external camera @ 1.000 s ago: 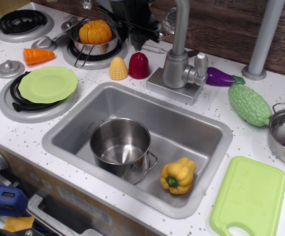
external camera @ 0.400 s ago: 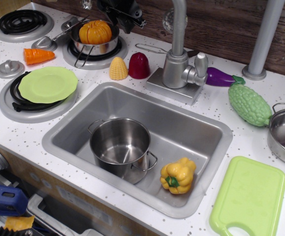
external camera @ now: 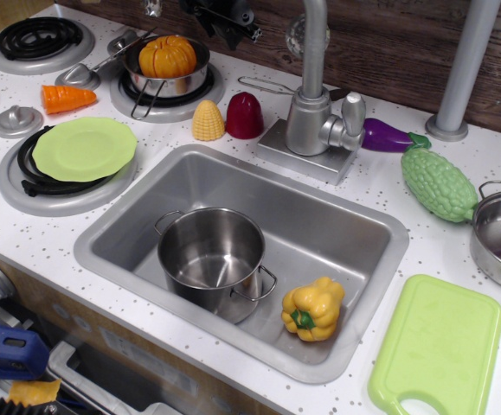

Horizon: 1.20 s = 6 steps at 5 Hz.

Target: Turn faucet front to left

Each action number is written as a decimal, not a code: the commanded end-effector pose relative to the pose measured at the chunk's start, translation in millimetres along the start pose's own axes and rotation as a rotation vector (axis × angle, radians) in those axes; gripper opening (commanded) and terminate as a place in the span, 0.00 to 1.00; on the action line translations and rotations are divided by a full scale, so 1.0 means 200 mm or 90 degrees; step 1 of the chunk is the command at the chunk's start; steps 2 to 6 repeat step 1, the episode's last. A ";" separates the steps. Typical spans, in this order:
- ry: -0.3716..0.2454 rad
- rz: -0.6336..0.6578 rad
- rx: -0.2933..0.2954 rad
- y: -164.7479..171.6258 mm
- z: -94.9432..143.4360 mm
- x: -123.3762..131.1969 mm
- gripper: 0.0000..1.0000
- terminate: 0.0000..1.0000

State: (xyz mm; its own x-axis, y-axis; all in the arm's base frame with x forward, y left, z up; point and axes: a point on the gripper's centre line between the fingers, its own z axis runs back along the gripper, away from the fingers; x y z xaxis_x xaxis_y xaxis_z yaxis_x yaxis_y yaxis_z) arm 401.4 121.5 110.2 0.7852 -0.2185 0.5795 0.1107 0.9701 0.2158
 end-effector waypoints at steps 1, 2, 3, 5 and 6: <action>-0.012 -0.005 0.030 0.11 0.01 0.02 0.00 1.00; -0.012 -0.005 0.030 0.11 0.01 0.02 0.00 1.00; -0.012 -0.005 0.030 0.11 0.01 0.02 0.00 1.00; -0.012 -0.005 0.030 0.11 0.01 0.02 0.00 1.00; -0.012 -0.005 0.030 0.11 0.01 0.02 0.00 1.00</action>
